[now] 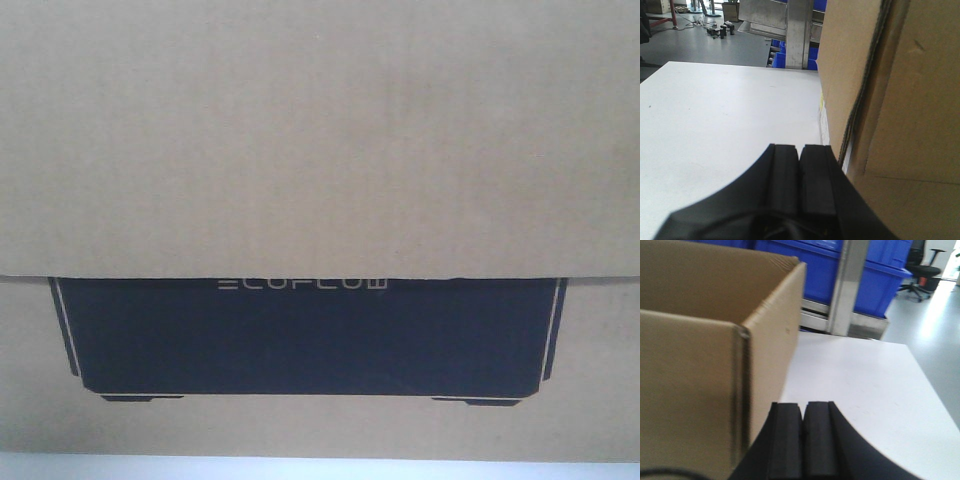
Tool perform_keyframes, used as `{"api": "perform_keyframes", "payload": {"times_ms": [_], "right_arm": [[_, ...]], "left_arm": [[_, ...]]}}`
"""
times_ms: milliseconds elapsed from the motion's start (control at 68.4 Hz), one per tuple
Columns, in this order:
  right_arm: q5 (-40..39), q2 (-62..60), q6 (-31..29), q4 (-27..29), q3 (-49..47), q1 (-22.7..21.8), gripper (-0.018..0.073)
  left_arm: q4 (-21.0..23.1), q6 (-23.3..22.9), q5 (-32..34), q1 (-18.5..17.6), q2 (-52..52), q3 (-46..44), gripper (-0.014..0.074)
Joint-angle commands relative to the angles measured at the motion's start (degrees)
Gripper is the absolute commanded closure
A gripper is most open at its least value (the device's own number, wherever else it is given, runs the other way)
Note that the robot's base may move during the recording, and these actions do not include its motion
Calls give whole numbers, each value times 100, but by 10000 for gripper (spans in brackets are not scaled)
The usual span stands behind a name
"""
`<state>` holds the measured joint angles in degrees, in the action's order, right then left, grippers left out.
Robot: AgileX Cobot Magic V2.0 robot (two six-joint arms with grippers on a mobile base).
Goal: Grab box from left shelf to table start
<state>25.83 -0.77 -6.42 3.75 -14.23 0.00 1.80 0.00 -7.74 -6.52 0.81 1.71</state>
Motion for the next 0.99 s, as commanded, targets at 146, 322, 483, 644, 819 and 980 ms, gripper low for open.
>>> {"api": "perform_keyframes", "payload": {"times_ms": [146, 322, 483, 644, 819, 980], "right_arm": [[-1424, -35, 1004, -1175, 959, -8, 503], [-2103, -35, 980, -620, 1617, -27, 503], [-2141, -35, 895, -627, 1616, -27, 503], [-2141, -35, 895, -627, 1616, -27, 503], [-2136, -35, 896, -627, 1616, -27, 503], [-2136, -35, 896, -627, 1616, -27, 503]], "left_arm": [[49, -38, 534, -1, 75, -20, 689], [49, -38, 534, -1, 75, -20, 689], [49, -38, 534, -1, 64, -20, 689], [49, -38, 534, -1, 64, -20, 689], [49, -38, 534, -1, 64, -20, 689], [49, -38, 534, -1, 64, -20, 689]]}}
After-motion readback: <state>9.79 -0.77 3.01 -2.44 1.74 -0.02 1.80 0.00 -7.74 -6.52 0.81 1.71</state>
